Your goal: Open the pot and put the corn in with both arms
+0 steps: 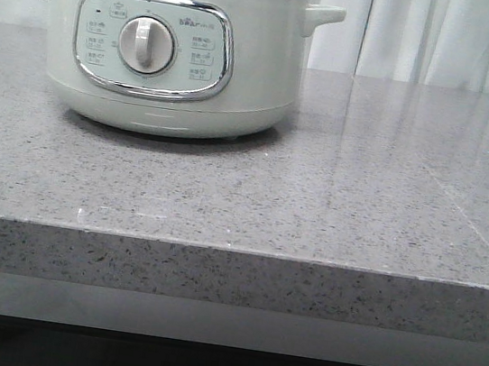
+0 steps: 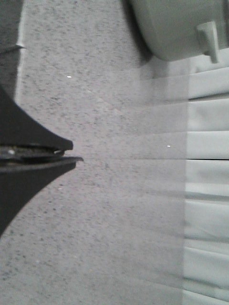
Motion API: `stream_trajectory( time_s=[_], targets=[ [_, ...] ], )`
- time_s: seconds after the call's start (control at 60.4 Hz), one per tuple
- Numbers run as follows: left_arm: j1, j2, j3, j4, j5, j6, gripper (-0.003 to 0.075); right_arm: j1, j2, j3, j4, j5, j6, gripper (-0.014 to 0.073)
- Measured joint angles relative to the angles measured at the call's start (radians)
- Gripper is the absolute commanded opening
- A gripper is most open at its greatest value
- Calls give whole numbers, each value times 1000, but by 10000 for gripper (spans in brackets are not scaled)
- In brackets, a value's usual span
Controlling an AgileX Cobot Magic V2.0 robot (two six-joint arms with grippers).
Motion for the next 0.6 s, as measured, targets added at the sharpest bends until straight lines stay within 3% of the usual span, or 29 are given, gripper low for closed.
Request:
stream_trajectory(
  time_s=[0.265,0.596],
  targets=[
    [0,0,0,0,0,0,-20,0,0,0,-89,-108,149,-65],
    [0,0,0,0,0,0,-20,-2,0,0,-109,-108,176,-65]
  ],
)
